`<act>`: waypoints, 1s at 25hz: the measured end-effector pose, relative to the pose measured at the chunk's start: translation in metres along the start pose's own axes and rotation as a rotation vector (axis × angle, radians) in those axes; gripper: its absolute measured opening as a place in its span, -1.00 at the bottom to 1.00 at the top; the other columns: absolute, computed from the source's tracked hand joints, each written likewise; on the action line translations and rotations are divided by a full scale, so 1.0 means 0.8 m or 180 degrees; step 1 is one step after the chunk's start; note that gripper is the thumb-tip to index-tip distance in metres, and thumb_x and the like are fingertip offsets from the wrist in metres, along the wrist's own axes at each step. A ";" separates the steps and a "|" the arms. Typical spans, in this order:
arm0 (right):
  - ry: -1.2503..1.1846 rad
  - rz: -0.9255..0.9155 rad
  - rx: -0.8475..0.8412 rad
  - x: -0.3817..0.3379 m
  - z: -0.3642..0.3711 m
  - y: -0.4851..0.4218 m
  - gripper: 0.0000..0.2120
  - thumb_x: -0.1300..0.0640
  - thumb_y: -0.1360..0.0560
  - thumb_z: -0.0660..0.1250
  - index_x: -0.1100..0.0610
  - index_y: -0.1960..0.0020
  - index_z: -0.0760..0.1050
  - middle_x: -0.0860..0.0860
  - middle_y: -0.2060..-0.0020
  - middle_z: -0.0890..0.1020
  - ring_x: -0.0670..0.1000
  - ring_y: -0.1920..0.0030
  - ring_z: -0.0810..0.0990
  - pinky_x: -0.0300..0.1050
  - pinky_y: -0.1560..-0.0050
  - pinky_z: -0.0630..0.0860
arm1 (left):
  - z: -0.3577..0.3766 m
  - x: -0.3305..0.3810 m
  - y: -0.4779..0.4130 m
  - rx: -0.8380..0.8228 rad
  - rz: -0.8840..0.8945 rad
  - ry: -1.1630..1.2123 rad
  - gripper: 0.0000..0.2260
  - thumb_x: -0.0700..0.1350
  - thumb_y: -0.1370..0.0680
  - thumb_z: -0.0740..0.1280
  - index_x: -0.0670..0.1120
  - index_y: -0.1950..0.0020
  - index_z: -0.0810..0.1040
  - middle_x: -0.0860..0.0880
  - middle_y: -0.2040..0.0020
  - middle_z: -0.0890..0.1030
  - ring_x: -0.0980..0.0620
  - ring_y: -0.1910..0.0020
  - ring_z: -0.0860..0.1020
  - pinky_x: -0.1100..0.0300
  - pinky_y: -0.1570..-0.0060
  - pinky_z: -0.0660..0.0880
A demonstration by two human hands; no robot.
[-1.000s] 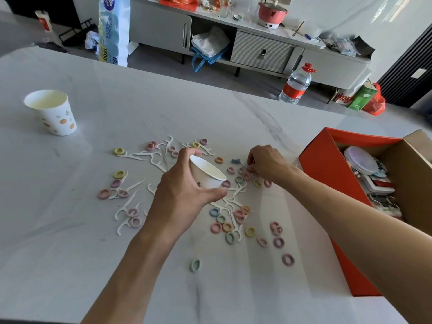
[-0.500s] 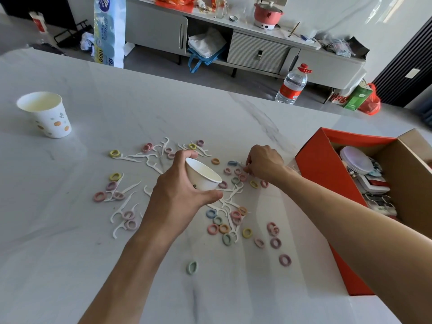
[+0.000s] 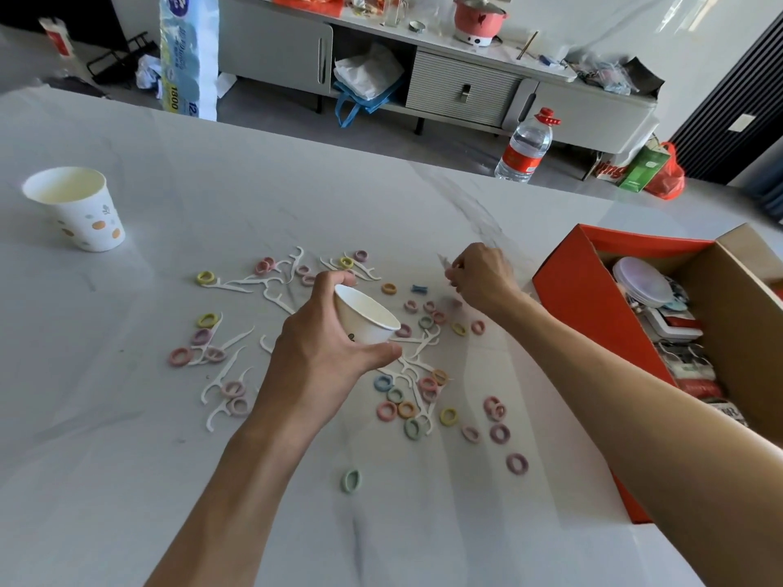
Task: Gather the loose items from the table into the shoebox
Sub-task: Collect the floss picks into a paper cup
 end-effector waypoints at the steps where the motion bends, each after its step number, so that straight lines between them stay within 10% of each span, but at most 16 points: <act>1: -0.0510 0.0040 0.0196 -0.001 -0.016 0.006 -0.86 0.20 -0.55 0.32 0.27 0.11 0.57 0.15 0.17 0.67 0.13 0.16 0.65 0.04 0.15 0.61 | 0.002 0.001 0.001 -0.0040 0.0027 0.0006 -0.36 0.09 -0.21 0.61 0.21 -0.18 0.38 0.16 0.02 0.60 0.27 0.08 0.54 0.51 0.24 0.38; 7: -0.2780 -0.0190 0.0376 -0.017 -0.068 0.142 -0.97 0.22 -0.53 0.38 0.16 0.05 0.59 0.07 0.33 0.67 0.00 0.34 0.67 -0.21 0.33 0.61 | 0.020 0.019 0.009 -0.0295 0.0362 -0.0084 -0.33 0.02 -0.22 0.64 0.24 -0.20 0.37 0.23 -0.03 0.57 0.22 0.03 0.53 0.52 0.15 0.37; 19: -0.1156 -0.1084 -0.0512 -0.062 -0.040 0.204 -0.82 0.11 -0.46 0.45 -0.09 -0.03 0.67 -0.19 0.20 0.66 -0.22 0.19 0.60 -0.47 0.14 0.42 | 0.066 0.046 0.029 -0.0881 0.0813 -0.0376 -0.30 0.00 -0.22 0.59 0.32 -0.24 0.36 0.28 -0.05 0.57 0.23 0.05 0.57 0.15 0.12 0.58; 25: -0.1233 -0.0927 -0.0414 -0.056 -0.033 0.197 -0.84 0.11 -0.46 0.44 -0.07 -0.02 0.56 -0.23 0.28 0.59 -0.30 0.25 0.54 -0.50 0.21 0.40 | 0.065 0.049 0.028 -0.0858 0.0843 -0.0434 -0.31 0.05 -0.21 0.57 0.33 -0.24 0.35 0.30 -0.05 0.57 0.27 0.03 0.56 0.38 0.14 0.49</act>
Point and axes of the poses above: each hand's wrist, its own y-axis away from the middle knuckle, its own z-axis out of the palm, x = y × z, the point moved 10 cm from there along -y, towards the middle knuckle
